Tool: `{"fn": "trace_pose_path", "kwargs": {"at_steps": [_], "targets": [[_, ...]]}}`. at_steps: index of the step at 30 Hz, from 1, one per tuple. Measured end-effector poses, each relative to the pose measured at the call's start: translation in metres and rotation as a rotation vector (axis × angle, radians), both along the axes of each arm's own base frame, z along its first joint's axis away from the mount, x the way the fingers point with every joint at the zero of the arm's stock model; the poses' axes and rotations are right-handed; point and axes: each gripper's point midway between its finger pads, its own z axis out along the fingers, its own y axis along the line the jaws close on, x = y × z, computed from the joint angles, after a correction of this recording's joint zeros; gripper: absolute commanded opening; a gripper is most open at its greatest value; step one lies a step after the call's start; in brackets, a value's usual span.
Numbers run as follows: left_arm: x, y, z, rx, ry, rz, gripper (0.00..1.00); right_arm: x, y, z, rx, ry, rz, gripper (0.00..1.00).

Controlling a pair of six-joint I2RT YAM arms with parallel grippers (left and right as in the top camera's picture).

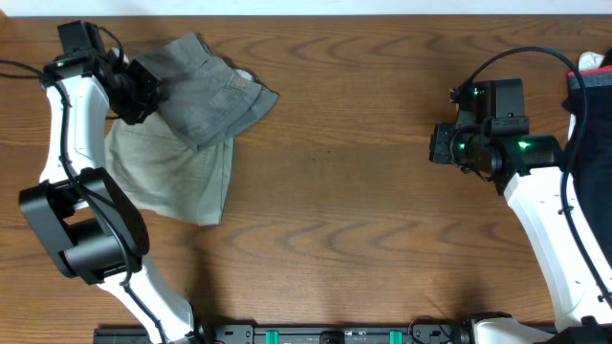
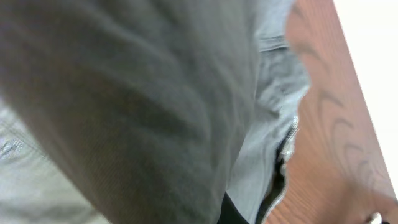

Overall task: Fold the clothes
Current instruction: 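Lower the grey shorts onto the beige pants with left gripper and release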

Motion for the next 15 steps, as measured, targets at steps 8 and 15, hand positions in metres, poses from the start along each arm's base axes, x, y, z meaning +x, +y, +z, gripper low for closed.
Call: {"fn": "trace_pose_path", "kwargs": {"at_steps": [8, 15], "targets": [[0.004, 0.012, 0.003, 0.042, -0.033, -0.001, 0.06, 0.002, -0.002, 0.0, -0.013, -0.008, -0.008, 0.06], [0.018, 0.016, 0.054, 0.09, -0.178, -0.011, 0.06, 0.003, -0.005, 0.001, -0.023, -0.012, -0.015, 0.06]]}}
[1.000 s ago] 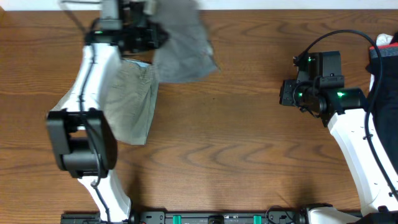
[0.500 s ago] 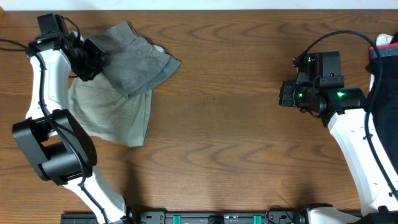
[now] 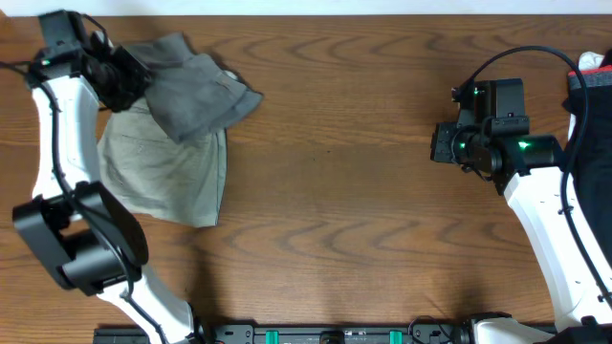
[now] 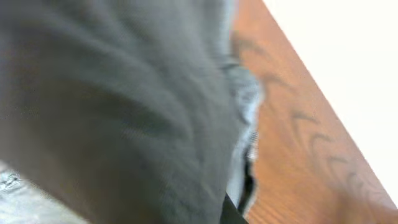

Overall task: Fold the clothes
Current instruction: 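Lower the grey shorts onto the beige pants with left gripper and release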

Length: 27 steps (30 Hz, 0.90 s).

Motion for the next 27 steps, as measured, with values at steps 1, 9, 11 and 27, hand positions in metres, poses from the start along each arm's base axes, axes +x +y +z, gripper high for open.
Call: {"fn": "trace_pose_path", "kwargs": {"at_steps": [1, 9, 11, 27], "targets": [[-0.001, 0.001, 0.011, 0.013, -0.018, 0.001, 0.06, 0.0, 0.0, 0.0, -0.001, 0.0, 0.0, 0.06], [-0.06, 0.007, 0.04, 0.123, 0.105, 0.037, 0.06, 0.003, 0.0, 0.002, -0.002, -0.013, -0.002, 0.06], [-0.072, 0.011, 0.033, 0.15, 0.164, 0.052, 0.06, 0.005, 0.0, 0.003, -0.002, -0.022, -0.003, 0.06], [-0.134, 0.034, -0.034, 0.254, 0.475, 0.109, 0.06, 0.005, -0.001, 0.003, -0.004, -0.026, -0.003, 0.06]]}}
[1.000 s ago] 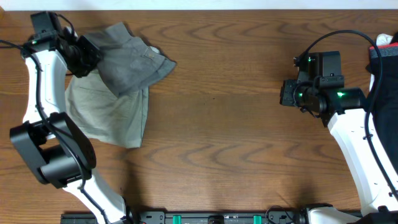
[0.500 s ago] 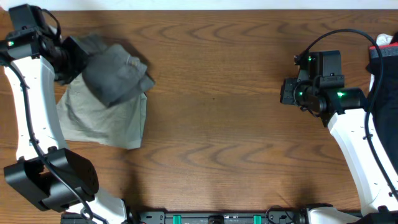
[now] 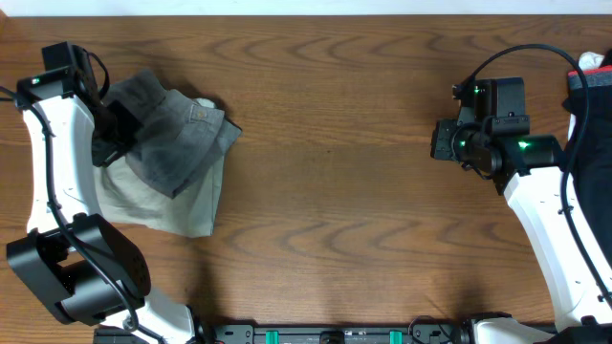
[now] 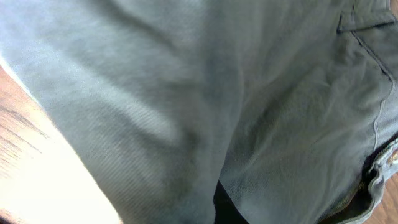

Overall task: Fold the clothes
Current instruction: 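Lower the grey shorts onto the beige pants with left gripper and release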

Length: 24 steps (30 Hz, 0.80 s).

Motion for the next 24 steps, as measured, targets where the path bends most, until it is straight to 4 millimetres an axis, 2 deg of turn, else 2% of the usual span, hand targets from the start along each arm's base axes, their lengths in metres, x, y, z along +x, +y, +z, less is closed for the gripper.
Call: {"fn": "trace_pose_path", "kwargs": {"at_steps": [4, 6, 11, 14, 17, 22, 23, 24], "targets": [[-0.001, 0.003, 0.004, 0.003, -0.004, -0.004, 0.06, 0.0, -0.002, 0.0, -0.006, -0.001, -0.006, 0.06], [0.006, 0.005, 0.014, 0.01, -0.037, -0.014, 0.06, 0.001, -0.003, 0.0, -0.009, -0.001, -0.006, 0.06], [0.024, 0.004, 0.049, 0.02, -0.158, -0.047, 0.06, 0.002, -0.003, 0.0, -0.011, -0.006, -0.008, 0.06], [0.026, 0.003, 0.068, 0.027, -0.21, -0.055, 0.06, 0.002, -0.004, 0.0, -0.012, -0.006, -0.008, 0.06], [0.015, 0.001, 0.076, 0.035, -0.198, -0.055, 0.06, 0.001, -0.004, 0.0, -0.015, -0.006, -0.006, 0.06], [-0.025, -0.001, 0.073, 0.05, -0.055, -0.046, 0.06, 0.003, -0.004, 0.001, -0.015, -0.014, -0.006, 0.06], [-0.031, 0.0, 0.07, 0.055, -0.025, -0.044, 0.08, 0.004, -0.004, 0.002, -0.014, -0.02, -0.006, 0.06], [-0.035, 0.001, 0.067, 0.062, -0.006, -0.045, 0.16, 0.005, -0.004, 0.003, -0.013, -0.024, -0.006, 0.06]]}}
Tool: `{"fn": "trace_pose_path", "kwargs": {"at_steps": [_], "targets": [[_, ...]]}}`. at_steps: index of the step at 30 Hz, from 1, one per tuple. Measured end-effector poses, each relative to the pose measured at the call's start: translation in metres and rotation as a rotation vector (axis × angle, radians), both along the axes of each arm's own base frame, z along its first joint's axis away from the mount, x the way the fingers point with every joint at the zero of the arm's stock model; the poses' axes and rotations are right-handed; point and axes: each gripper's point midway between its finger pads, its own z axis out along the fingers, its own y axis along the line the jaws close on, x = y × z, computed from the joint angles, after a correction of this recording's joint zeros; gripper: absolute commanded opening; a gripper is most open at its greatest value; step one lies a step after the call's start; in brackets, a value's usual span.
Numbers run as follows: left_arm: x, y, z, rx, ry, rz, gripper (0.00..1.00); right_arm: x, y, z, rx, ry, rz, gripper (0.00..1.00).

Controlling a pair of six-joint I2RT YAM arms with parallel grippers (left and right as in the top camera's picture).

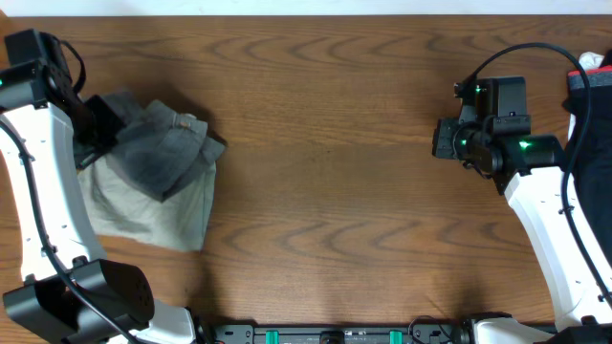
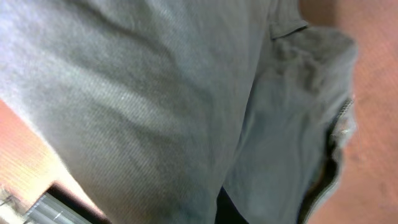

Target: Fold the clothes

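Note:
Grey-green shorts lie at the table's far left, the lower half flat and pale, the upper half bunched and darker with a waistband button showing. My left gripper is at the bunched part's left edge and shut on the cloth. In the left wrist view the shorts' cloth fills nearly the whole frame and hides the fingers; a zipper edge shows at the right. My right gripper hovers over bare wood far to the right, away from the shorts; its jaws are too small and dark to read.
The wooden table runs to a white back edge at the top. Dark, red and white items sit at the far right edge behind the right arm. A black rail lines the front edge.
My left gripper has moved further left with the bunched cloth, and the whole garment has shifted left with it. The right arm has stayed put.
The left gripper first held the shorts' upper part near the back edge, with the cloth reaching toward the table's middle. It then stood further left, then nearer the front and left again, the shorts coming along each time. The right arm stayed still.

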Motion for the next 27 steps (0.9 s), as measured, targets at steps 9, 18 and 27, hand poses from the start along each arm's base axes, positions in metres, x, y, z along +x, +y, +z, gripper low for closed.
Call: {"fn": "trace_pose_path", "kwargs": {"at_steps": [9, 18, 27], "targets": [[-0.032, 0.017, -0.032, 0.055, 0.152, 0.04, 0.68, 0.002, -0.001, 0.001, 0.0, -0.008, -0.002, 0.07], [-0.029, 0.032, -0.032, 0.056, 0.114, 0.088, 0.65, 0.002, -0.001, 0.001, 0.01, -0.007, 0.003, 0.12], [0.005, 0.002, -0.085, -0.095, -0.017, -0.039, 0.06, -0.001, 0.011, -0.015, 0.033, 0.048, 0.087, 0.13]]}}
